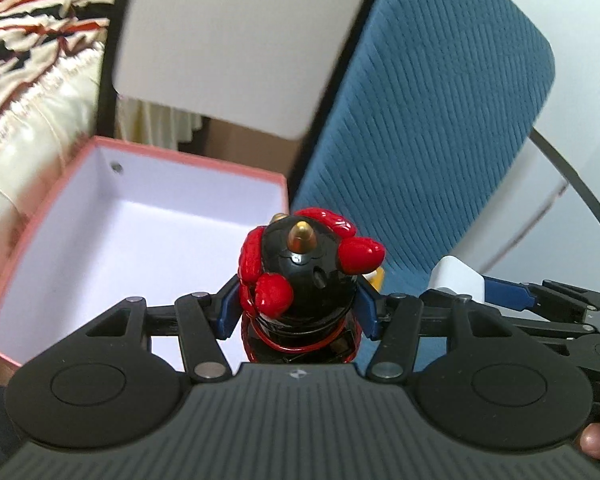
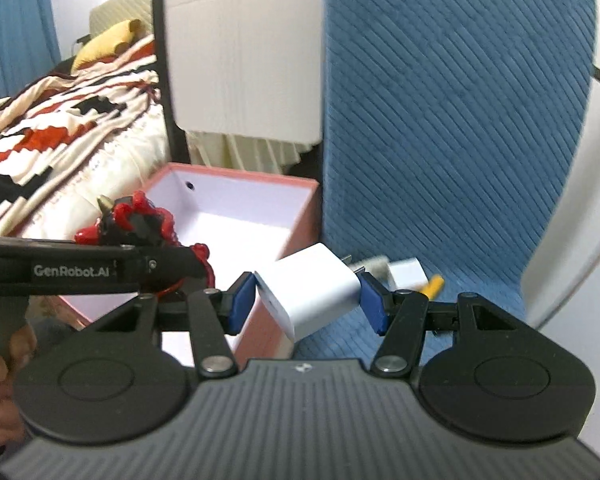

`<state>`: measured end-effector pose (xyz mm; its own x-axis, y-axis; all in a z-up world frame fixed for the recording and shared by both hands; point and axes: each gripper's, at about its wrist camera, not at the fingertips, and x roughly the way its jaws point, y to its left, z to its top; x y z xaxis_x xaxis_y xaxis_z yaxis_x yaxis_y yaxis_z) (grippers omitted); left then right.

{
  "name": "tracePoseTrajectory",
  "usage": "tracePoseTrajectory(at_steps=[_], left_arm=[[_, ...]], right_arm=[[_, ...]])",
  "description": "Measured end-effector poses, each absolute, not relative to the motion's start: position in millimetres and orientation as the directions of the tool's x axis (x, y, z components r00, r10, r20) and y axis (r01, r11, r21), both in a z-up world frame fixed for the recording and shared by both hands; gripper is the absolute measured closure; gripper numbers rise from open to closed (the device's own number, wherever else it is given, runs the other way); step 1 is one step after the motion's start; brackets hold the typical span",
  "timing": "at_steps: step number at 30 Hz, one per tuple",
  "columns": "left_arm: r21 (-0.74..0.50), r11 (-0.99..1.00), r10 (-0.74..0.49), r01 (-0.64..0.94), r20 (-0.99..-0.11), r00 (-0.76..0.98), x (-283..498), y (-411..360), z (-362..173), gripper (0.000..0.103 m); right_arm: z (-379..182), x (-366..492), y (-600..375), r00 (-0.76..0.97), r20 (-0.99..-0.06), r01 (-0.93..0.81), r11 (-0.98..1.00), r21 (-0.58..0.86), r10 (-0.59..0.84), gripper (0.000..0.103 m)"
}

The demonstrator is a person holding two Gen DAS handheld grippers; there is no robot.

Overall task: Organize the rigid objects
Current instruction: 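Lift the toy figure and charger and carry both over the pink box, then open the left gripper dropping the toy while the right gripper releases the charger into the box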

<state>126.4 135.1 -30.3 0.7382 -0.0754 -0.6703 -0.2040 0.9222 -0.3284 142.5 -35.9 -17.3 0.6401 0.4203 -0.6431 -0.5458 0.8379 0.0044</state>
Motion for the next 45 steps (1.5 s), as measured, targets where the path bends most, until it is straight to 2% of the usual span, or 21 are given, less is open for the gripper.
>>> tracePoseTrajectory(at_steps=[8, 13, 24, 32, 45], left_arm=[[-0.310, 0.915, -0.002, -0.259, -0.644, 0.765, 112, 186, -7, 0.041], [-0.308, 0.899, 0.032, -0.310, -0.661, 0.750, 108, 220, -17, 0.041], [-0.313, 0.857, 0.035, -0.410, -0.757, 0.652, 109, 283, -89, 0.041], [-0.310, 0.851, -0.009, -0.423, -0.815, 0.579, 110, 304, -139, 0.041], [-0.310, 0.852, -0.026, -0.423, -0.831, 0.555, 116, 305, -161, 0.040]], right_arm=[[-15, 143, 16, 0.607, -0.642, -0.606, 0.796, 0.009, 0.469, 0.043], [-29, 145, 44, 0.557, -0.677, -0.635, 0.772, 0.026, 0.481, 0.043], [-90, 162, 104, 0.438, -0.791, -0.686, 0.728, 0.014, 0.428, 0.043], [-138, 168, 131, 0.360, -0.857, -0.718, 0.696, -0.002, 0.370, 0.043], [-167, 171, 132, 0.306, -0.900, -0.700, 0.714, 0.009, 0.311, 0.043]])
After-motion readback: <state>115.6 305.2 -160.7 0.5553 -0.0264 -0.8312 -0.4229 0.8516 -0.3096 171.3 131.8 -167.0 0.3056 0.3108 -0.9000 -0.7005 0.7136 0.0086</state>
